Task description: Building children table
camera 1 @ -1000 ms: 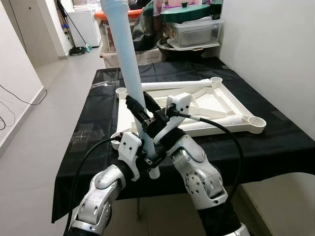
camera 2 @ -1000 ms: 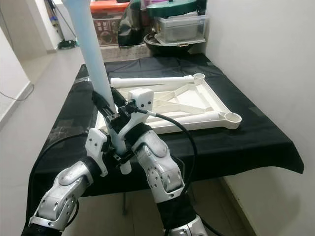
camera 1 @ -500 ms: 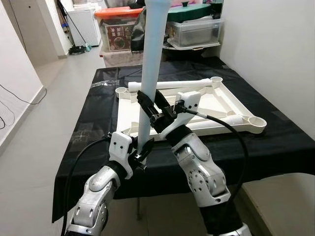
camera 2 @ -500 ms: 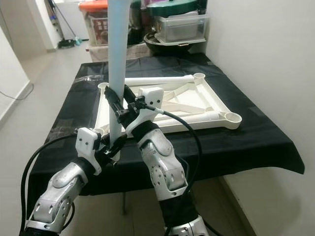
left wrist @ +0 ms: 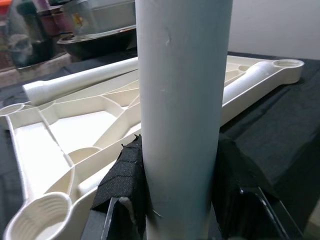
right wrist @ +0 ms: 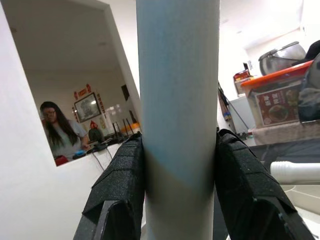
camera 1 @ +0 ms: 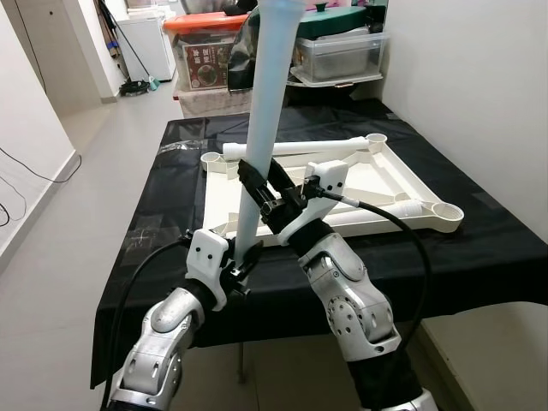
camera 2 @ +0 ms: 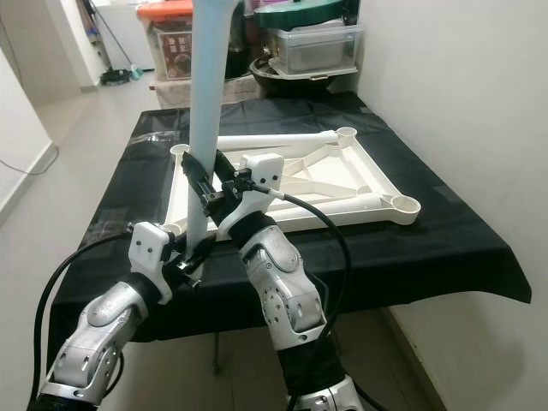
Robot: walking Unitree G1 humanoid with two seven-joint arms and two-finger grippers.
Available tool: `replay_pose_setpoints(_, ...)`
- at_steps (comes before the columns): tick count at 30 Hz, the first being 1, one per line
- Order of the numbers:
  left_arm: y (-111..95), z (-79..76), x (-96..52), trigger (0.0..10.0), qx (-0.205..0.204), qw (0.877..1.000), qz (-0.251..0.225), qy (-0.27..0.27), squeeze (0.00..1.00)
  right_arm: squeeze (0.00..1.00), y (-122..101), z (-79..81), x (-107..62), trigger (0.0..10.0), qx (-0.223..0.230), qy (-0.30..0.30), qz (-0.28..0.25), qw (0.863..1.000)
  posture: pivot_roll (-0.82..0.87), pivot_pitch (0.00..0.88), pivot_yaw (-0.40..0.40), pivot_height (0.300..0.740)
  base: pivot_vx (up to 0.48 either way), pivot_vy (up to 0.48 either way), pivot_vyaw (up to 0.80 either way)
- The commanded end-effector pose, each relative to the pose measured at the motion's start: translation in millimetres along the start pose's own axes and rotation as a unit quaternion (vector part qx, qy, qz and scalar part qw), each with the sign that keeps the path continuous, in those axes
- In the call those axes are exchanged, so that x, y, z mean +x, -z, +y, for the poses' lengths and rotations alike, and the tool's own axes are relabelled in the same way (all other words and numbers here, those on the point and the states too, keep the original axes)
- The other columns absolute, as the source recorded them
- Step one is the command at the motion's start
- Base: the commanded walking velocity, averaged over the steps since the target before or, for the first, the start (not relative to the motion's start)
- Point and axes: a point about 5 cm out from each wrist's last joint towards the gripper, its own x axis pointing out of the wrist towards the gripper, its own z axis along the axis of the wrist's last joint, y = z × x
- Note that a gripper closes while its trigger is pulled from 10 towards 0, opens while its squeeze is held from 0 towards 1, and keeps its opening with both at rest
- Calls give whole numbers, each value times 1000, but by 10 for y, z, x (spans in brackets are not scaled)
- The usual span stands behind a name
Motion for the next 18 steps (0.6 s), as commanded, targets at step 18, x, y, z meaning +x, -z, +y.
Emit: replay_pose_setpoints(18,-71,516,-207,10000,63,993,3,-102,0,0,22,54,38,10000,24,2,-4,1000,-40,0,41,740,0,0,0)
